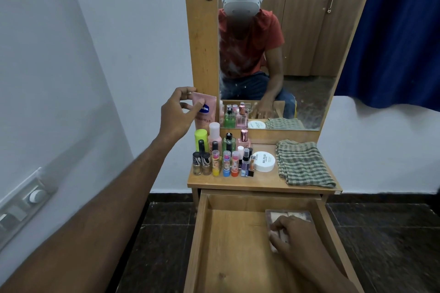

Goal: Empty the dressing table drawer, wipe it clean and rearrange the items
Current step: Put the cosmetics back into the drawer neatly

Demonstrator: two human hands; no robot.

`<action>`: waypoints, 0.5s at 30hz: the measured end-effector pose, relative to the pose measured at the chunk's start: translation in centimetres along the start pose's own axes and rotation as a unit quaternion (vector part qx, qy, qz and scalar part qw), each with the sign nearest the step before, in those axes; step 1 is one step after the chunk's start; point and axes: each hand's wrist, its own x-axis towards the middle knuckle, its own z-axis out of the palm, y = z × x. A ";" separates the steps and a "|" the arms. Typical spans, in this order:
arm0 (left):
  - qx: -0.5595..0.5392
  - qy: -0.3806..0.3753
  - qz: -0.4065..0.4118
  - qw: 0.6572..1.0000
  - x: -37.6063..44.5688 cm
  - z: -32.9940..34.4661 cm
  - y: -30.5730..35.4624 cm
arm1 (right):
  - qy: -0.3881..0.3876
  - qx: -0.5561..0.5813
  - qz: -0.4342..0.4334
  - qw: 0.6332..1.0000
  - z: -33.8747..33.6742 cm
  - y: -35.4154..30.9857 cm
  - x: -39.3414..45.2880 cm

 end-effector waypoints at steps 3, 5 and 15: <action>-0.012 -0.002 -0.016 1.000 0.2 -0.8 -1.1 | 0.001 -0.003 -0.005 1.000 0.0 0.1 0.0; -0.023 0.020 -0.028 0.999 0.5 -1.4 -1.4 | -0.001 -0.006 -0.009 1.000 0.0 0.1 0.0; -0.063 0.177 0.020 0.982 0.7 -6.9 2.8 | 0.008 -0.010 -0.009 1.000 0.1 0.2 0.1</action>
